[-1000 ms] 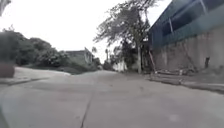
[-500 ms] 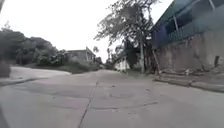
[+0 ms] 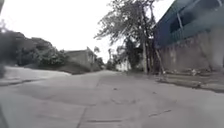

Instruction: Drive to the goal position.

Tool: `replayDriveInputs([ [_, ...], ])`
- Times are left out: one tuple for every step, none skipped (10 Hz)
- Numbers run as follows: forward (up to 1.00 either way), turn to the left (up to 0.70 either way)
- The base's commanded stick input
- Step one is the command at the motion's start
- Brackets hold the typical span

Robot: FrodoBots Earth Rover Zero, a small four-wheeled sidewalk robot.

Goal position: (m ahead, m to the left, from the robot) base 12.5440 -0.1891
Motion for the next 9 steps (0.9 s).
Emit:
replayDriveInputs([
  [0.70,0.07],
  [0.70,0.07],
  [0.70,0.07],
  [0.70,0.07],
  [0.70,0.07],
  [0.70,0.07],
  [0.70,0.05],
  [0.70,-0.02],
  [0.70,-0.16],
])
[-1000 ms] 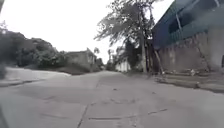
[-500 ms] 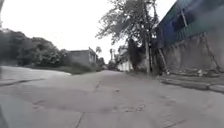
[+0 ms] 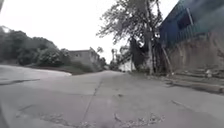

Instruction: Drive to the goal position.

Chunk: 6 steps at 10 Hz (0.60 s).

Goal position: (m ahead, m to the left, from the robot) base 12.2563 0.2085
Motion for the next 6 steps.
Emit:
replayDriveInputs([
  [0.70,-0.13],
  [0.70,-0.10],
  [0.70,-0.09],
  [0.70,-0.11],
  [0.70,-0.19],
  [0.70,-0.27],
])
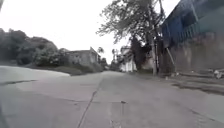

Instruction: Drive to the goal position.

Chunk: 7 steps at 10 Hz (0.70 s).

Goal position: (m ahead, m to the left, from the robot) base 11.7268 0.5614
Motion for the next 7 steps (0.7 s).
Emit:
replayDriveInputs([
  [0.70,-0.28],
  [0.70,-0.28],
  [0.70,-0.28],
  [0.70,-0.28],
  [0.70,-0.28],
  [0.70,-0.28],
  [0.70,-0.28],
])
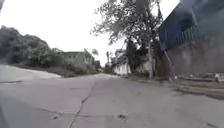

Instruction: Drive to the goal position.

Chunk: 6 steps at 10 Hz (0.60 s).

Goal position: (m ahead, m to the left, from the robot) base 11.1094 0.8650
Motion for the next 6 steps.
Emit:
replayDriveInputs([
  [0.70,-0.28],
  [0.70,-0.28],
  [0.70,-0.28],
  [0.70,-0.28],
  [0.70,-0.28],
  [0.70,-0.28],
])
